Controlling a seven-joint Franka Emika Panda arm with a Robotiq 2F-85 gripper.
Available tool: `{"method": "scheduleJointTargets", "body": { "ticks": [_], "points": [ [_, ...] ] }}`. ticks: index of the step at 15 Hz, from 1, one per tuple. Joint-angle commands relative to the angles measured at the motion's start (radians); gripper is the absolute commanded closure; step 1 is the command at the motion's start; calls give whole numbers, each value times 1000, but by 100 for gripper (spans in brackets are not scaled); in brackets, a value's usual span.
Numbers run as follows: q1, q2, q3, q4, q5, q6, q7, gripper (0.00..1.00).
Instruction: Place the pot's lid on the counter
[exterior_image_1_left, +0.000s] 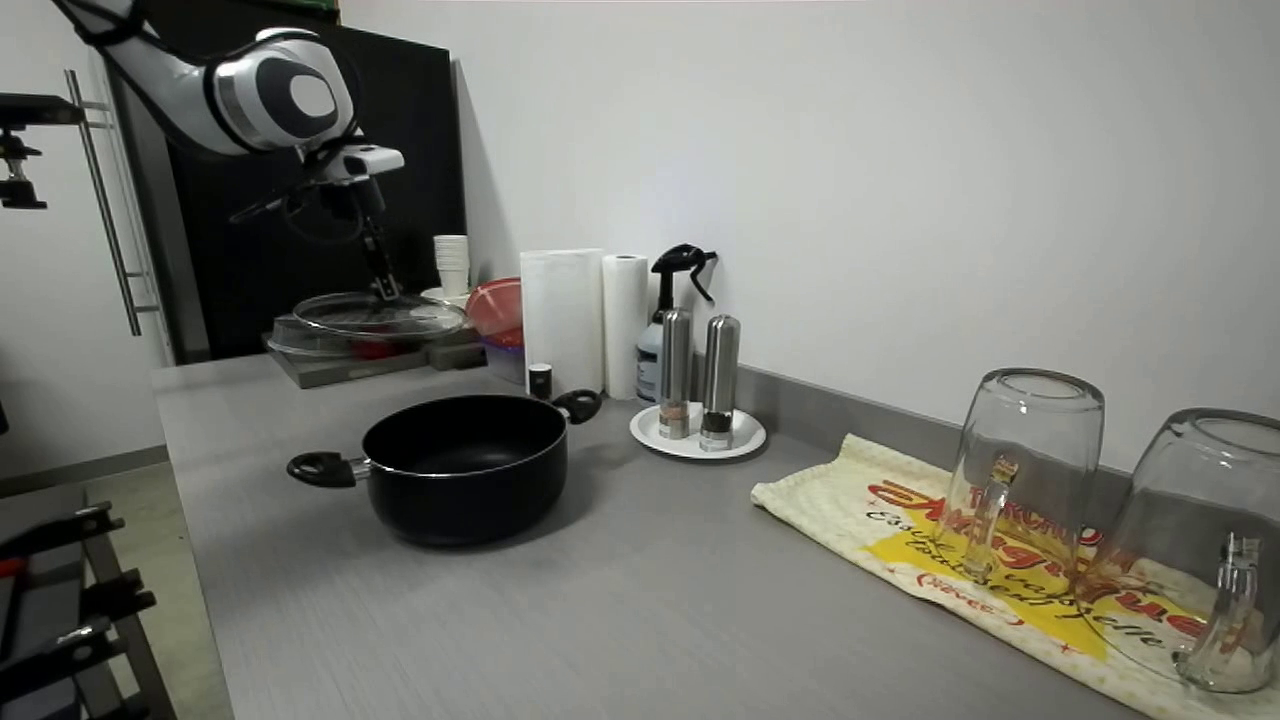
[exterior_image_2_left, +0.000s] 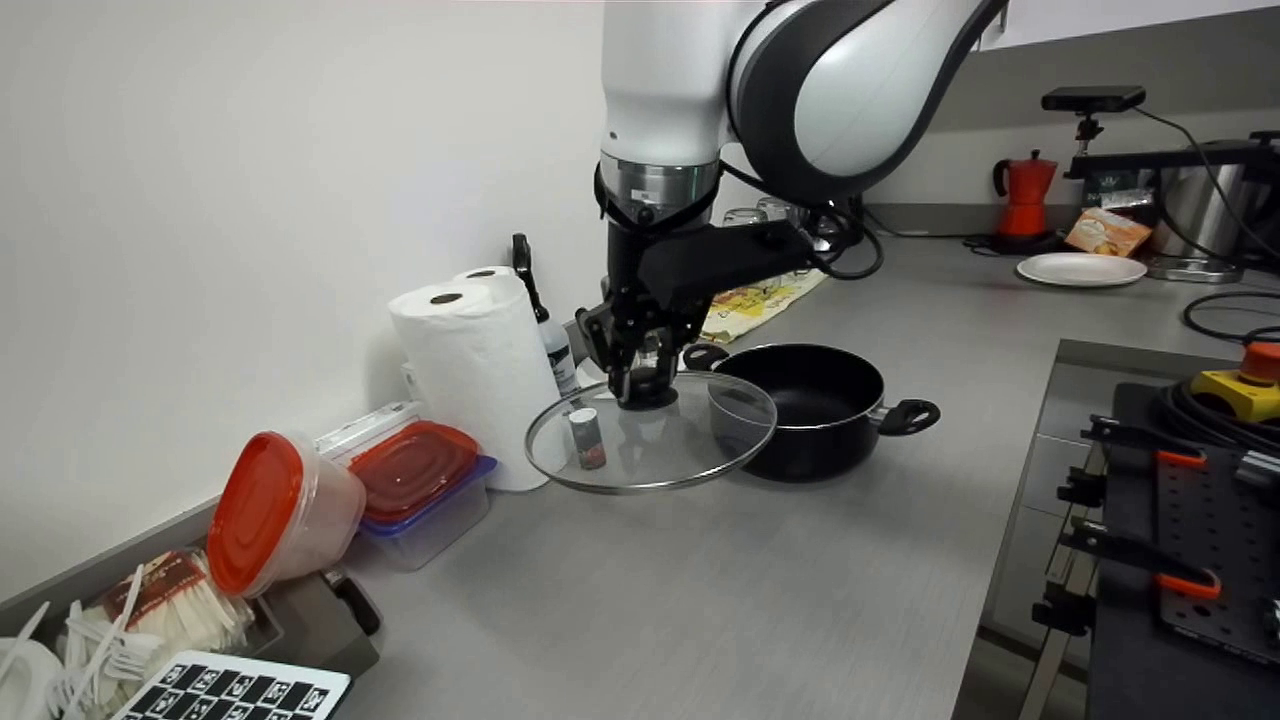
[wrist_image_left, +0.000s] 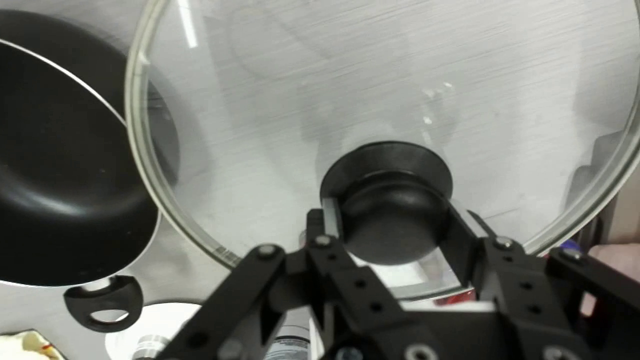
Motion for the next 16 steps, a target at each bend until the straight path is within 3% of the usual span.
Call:
{"method": "scheduleJointTargets", "body": {
  "ticks": [1,6,10,16],
  "points": [
    [51,66,-5,60,-69,28,30,75],
    [130,177,-41,111,-148,74,54,75],
    [199,277,-109,169,-194,121,116,75],
    [273,390,-203,227,-160,143,194,75]
  ]
}}
